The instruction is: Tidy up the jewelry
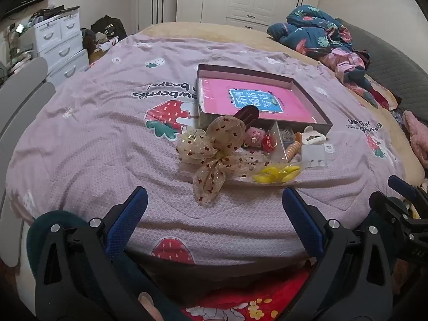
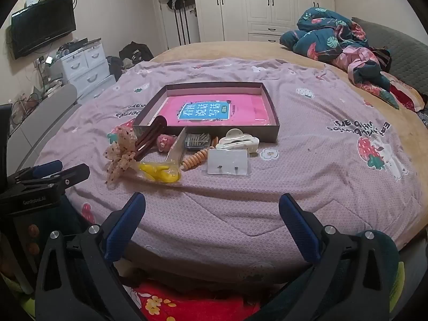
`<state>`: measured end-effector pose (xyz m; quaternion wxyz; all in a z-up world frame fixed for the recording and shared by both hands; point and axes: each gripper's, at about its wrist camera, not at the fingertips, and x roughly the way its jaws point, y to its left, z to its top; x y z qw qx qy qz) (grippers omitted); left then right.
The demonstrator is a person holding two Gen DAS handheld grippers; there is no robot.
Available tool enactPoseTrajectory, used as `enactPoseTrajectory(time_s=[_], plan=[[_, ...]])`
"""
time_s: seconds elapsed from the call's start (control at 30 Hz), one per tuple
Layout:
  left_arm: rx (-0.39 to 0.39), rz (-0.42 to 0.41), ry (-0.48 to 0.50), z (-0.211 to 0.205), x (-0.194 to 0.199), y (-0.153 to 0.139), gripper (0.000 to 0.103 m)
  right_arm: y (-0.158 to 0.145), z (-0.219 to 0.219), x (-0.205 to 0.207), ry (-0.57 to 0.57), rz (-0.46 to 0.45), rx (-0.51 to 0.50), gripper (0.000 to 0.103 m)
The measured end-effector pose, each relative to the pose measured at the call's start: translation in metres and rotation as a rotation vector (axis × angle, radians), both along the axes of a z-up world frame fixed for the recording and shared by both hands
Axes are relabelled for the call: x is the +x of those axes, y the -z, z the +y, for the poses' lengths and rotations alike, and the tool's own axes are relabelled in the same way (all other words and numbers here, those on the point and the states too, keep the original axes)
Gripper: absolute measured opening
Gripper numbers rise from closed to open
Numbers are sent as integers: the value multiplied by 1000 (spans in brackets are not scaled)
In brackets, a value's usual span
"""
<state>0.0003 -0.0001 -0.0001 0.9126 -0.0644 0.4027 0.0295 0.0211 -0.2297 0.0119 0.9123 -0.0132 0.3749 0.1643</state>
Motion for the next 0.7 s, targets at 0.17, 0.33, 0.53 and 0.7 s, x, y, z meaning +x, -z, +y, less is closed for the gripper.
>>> enactPoseTrajectory(time_s=[0.17, 0.33, 0.53, 0.7], plan=[[-3, -6, 0, 0, 0, 0, 94, -1, 0, -1, 1, -3, 3, 99], [-2, -10, -1, 0, 0, 0, 94, -1, 0, -1, 1, -5, 3, 99], [-2, -11, -1, 2, -1, -4, 94, -1, -1, -1, 1, -6, 3, 99], [-3, -12, 0, 2, -1, -4, 94, -1, -1, -1, 0, -6, 4, 99]])
